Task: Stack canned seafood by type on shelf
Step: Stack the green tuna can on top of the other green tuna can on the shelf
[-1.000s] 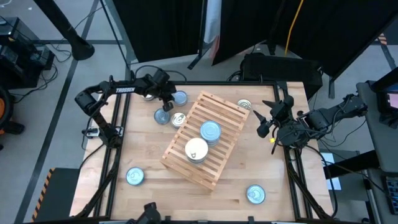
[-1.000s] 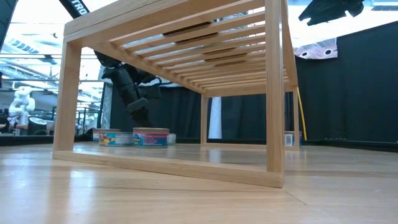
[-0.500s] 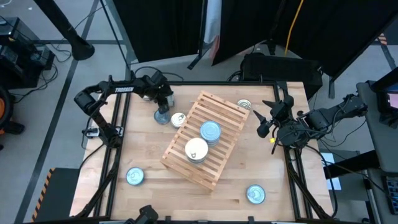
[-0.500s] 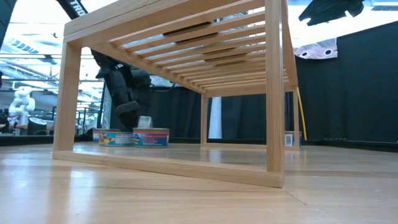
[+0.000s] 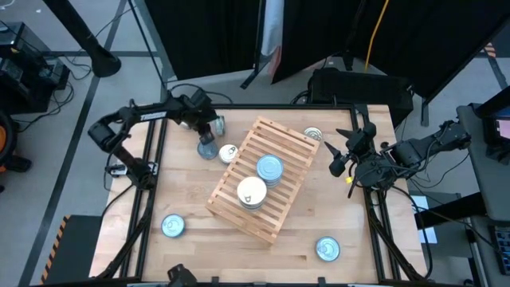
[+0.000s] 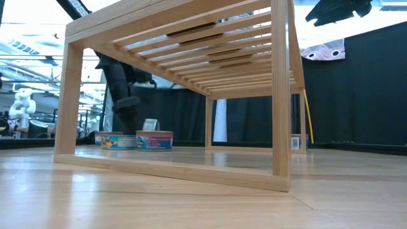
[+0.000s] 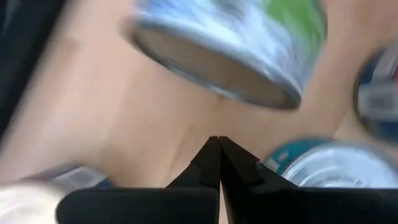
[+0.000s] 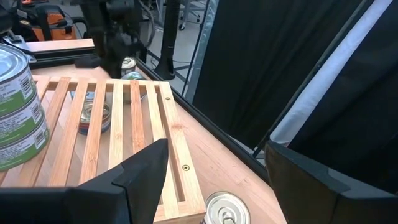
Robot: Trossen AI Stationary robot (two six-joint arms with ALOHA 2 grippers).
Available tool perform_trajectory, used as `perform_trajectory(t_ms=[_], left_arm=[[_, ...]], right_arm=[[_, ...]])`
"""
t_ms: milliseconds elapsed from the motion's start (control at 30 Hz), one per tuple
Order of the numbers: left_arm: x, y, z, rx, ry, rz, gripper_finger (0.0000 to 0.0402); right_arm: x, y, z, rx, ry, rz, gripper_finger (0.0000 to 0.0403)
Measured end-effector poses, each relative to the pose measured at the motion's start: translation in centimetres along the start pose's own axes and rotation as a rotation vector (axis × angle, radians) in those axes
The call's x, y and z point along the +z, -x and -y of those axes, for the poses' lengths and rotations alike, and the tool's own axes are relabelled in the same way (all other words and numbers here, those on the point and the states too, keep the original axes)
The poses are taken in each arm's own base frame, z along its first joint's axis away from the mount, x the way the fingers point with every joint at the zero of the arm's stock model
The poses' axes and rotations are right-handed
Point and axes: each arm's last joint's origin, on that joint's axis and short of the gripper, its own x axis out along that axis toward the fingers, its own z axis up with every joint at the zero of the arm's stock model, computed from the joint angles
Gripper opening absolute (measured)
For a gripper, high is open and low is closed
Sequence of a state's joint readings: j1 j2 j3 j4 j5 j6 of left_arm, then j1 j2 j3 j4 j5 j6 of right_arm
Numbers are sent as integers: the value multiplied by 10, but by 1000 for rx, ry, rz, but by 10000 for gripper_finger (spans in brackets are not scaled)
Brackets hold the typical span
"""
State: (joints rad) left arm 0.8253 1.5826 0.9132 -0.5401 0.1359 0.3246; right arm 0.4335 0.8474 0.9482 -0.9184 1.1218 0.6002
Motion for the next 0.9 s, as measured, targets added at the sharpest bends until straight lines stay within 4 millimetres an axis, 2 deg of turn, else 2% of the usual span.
perform_trajectory(t_ms=[167,267,400,667,767,900], left_arm=[[5,33,4,45,199,126,5],[2,43,13,38,319,187,23],[-1,47,31,95,348,205,64],[10,49,70,135,394,275,167],[9,50,78,247,439,292,198],[9,50,86,253,456,303,225]], right_arm=[[0,0,0,-2,2,1,258],[0,0,0,-1,3,0,258],[-1,0,0,-1,10,-4,258],[-1,0,0,12,11,-15,258],[-1,0,0,19,7,-21,258],[-1,0,0,20,5,-21,258]])
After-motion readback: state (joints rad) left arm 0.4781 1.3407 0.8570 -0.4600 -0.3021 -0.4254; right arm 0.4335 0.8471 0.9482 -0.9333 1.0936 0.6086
